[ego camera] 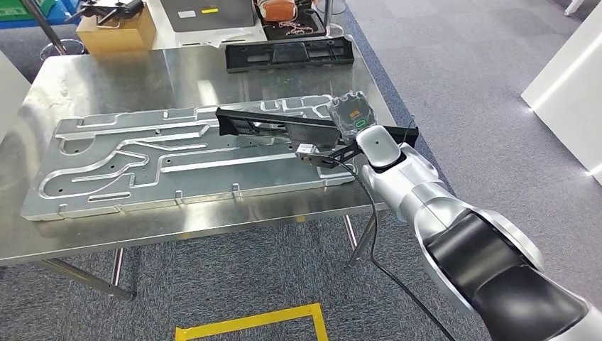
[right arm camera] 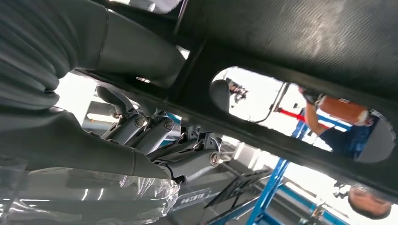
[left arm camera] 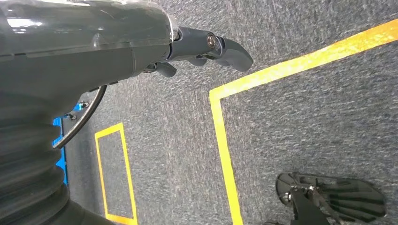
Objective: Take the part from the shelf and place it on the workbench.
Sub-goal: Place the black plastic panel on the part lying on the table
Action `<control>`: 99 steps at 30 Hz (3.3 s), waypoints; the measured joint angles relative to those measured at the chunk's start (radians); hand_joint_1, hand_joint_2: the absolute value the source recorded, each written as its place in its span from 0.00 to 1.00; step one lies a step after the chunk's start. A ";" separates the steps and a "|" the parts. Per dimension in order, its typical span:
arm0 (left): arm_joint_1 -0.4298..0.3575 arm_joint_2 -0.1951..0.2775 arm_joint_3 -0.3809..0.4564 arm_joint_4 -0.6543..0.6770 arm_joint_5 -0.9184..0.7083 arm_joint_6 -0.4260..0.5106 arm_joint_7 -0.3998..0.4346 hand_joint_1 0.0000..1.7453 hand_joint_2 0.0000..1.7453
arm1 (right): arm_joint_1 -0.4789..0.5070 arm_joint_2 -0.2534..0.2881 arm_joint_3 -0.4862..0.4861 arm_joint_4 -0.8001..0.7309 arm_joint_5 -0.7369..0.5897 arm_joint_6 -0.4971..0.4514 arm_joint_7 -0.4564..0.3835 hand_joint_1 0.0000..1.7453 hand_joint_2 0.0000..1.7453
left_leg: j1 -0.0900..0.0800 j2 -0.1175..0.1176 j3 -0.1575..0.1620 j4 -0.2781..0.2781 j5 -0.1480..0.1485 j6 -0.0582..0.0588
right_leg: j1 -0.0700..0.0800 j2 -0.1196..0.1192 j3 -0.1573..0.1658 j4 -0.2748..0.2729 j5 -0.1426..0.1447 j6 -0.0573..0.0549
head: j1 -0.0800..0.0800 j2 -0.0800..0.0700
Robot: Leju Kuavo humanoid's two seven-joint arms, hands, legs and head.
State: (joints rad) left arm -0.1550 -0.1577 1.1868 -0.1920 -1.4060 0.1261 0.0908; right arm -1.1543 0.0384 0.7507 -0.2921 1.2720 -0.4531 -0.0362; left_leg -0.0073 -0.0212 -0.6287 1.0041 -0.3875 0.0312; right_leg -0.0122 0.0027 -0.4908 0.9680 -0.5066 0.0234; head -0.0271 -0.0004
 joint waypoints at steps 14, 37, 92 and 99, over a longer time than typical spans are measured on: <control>-0.002 0.004 -0.039 0.000 -0.040 0.037 0.014 0.00 0.25 | 0.013 0.010 -0.052 0.000 -0.003 0.031 -0.013 0.00 0.00 | 0.000 0.003 0.012 0.000 -0.002 -0.001 | 0.000 0.002 0.009 0.000 -0.001 -0.001 | 0.000 0.000; 0.010 0.006 -0.040 0.000 -0.012 0.015 0.008 0.00 0.00 | 0.085 0.011 -0.108 0.001 -0.044 0.026 -0.030 0.00 0.00 | 0.000 0.003 0.009 -0.001 -0.003 -0.002 | 0.000 0.002 0.007 0.000 -0.002 -0.001 | 0.000 0.000; 0.027 0.003 -0.012 0.000 0.005 0.014 -0.029 0.00 0.00 | 0.292 0.104 0.163 -0.619 -0.556 0.267 -0.228 0.00 0.00 | 0.000 0.002 0.007 -0.002 -0.006 -0.004 | 0.000 0.001 0.005 0.000 -0.006 -0.006 | 0.000 0.000; 0.030 0.003 0.002 0.000 0.019 0.021 -0.029 0.00 0.00 | 0.447 0.166 0.168 -0.403 -0.628 0.128 -0.331 0.00 0.00 | 0.000 0.002 0.009 -0.002 -0.007 -0.006 | 0.000 0.001 0.007 0.000 -0.007 -0.007 | 0.000 0.000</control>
State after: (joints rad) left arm -0.1251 -0.1545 1.1883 -0.1920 -1.3872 0.1467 0.0617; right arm -0.7071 0.2049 0.9187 -0.6948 0.6436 -0.3252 -0.3668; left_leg -0.0073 -0.0189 -0.6195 1.0023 -0.3944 0.0256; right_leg -0.0117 0.0040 -0.4839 0.9677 -0.5131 0.0163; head -0.0271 -0.0004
